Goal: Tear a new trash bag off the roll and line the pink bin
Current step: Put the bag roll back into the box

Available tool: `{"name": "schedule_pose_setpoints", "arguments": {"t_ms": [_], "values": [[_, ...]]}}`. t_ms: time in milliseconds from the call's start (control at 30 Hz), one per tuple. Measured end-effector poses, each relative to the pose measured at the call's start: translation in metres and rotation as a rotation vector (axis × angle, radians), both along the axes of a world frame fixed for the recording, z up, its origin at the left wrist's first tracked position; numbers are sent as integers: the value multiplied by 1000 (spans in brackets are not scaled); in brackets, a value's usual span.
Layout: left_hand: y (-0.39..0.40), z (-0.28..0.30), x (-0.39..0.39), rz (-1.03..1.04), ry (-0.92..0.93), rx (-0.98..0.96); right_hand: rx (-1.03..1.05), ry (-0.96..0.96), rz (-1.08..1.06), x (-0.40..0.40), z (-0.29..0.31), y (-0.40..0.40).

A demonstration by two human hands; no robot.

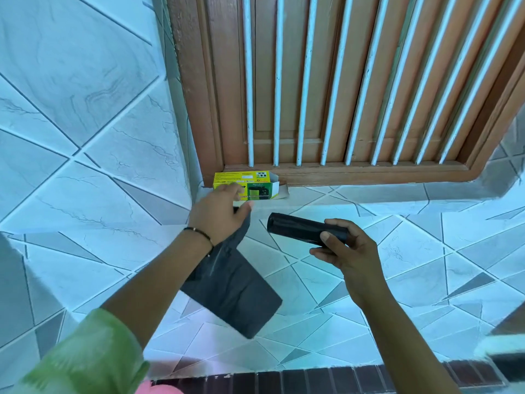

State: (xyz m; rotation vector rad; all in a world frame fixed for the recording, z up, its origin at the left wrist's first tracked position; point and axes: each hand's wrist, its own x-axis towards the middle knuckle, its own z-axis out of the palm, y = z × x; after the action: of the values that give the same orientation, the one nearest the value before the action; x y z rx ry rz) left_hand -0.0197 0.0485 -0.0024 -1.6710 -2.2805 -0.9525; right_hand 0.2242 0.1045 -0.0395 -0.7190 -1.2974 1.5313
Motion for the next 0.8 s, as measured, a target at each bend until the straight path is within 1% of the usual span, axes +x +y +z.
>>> {"name": "schedule_pose_setpoints", "arguments": {"t_ms": [67,200,300,400,567,733,800], "values": [[22,10,-11,25,117,-55,-12,22,2,-3,0,2],[56,23,-29,84,279,-293,-34,42,18,-10,1,2],[73,21,-42,98,329,-409,-33,46,28,-12,3,3],[81,17,-50,105,334,-463,-27,43,34,-13,5,3],[73,15,-46,126,305,-430,-42,60,35,-13,7,2],[35,3,-27,54,186,-221,-52,159,17,-7,19,-6],[15,-6,-15,37,93,-140,8,166,-18,-3,29,-11]]}}
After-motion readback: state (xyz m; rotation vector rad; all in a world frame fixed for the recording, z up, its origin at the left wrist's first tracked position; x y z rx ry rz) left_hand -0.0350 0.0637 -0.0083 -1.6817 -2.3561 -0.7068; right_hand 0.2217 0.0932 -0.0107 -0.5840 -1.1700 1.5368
